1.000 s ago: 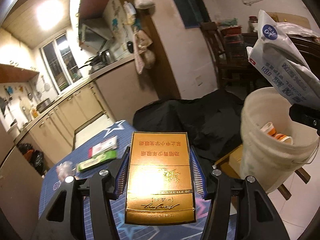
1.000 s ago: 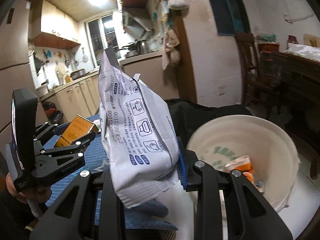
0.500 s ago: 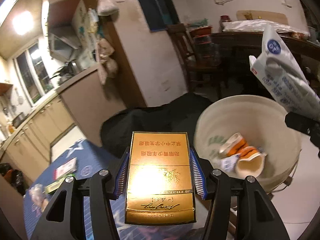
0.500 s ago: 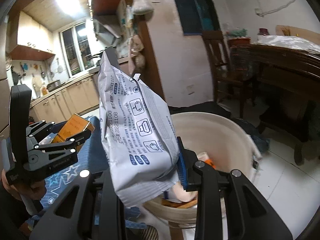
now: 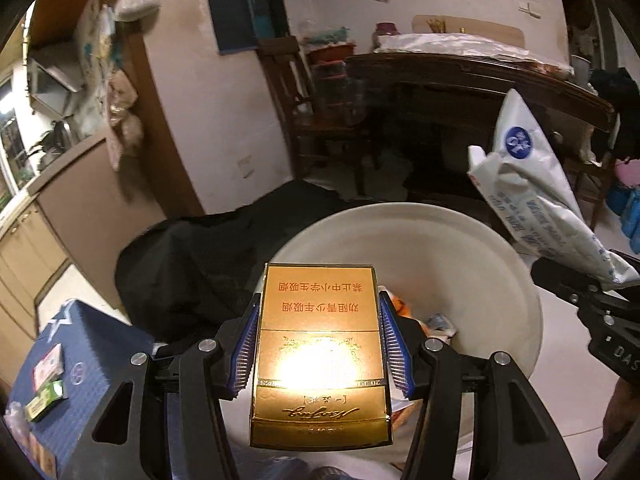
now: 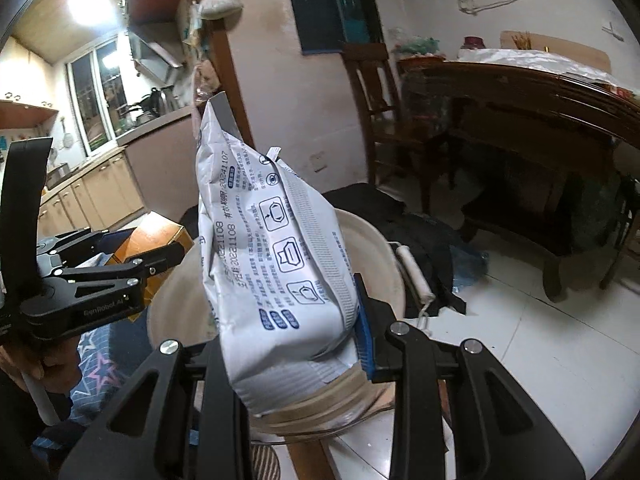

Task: Collect trash
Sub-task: 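Open both tools above the bucket to drop the gold box and white bag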

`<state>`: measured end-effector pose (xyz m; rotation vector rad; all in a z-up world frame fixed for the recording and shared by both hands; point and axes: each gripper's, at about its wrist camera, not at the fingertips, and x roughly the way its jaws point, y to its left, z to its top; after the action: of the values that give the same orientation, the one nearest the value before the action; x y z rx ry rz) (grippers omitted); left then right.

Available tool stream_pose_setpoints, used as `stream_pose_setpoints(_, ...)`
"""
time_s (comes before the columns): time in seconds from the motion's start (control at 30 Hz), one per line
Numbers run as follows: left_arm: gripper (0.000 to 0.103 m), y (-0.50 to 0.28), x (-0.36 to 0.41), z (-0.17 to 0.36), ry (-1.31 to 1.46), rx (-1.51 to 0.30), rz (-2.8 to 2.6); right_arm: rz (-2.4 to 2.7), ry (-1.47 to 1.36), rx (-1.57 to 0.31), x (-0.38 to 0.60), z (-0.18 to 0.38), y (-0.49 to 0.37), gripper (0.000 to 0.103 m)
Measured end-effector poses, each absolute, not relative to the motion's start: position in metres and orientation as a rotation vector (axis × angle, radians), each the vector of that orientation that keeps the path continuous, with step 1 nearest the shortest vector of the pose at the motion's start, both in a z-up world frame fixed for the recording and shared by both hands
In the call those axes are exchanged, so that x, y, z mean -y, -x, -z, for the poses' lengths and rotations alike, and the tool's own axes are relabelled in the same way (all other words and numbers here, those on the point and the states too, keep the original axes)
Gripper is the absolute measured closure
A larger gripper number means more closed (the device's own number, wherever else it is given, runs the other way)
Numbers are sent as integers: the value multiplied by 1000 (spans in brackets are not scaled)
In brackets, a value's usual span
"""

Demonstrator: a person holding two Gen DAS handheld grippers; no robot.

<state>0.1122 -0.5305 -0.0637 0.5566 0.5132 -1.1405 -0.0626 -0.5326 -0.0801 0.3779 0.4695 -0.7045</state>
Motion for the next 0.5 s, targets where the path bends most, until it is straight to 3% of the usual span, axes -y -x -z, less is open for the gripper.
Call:
stream_pose_setpoints(0.2, 46, -113, 546, 73, -552, -540, 1164, 724, -373, -494, 541, 83, 57, 75)
stream_pose_setpoints(0.27, 45, -113, 552, 76, -560, -542, 1171, 733, -381, -488, 542, 85, 53, 71)
stream_pose_setpoints(0.3, 39, -113, 554, 78, -566, -542, 1173, 732, -386, -494, 544, 86, 52, 64)
stream_pose_setpoints(0.33, 32, -112, 556, 79, -578, -538, 1163, 744, -384, -493, 545, 87, 51, 44)
stream_pose_setpoints(0.37, 26, -113, 556, 80, -580, -528, 1156, 750, -380, -485, 545, 87, 51, 38)
stream_pose_setpoints(0.5, 26, -113, 555, 82, -582, -518, 1152, 742, -373, -478, 545, 87, 52, 38)
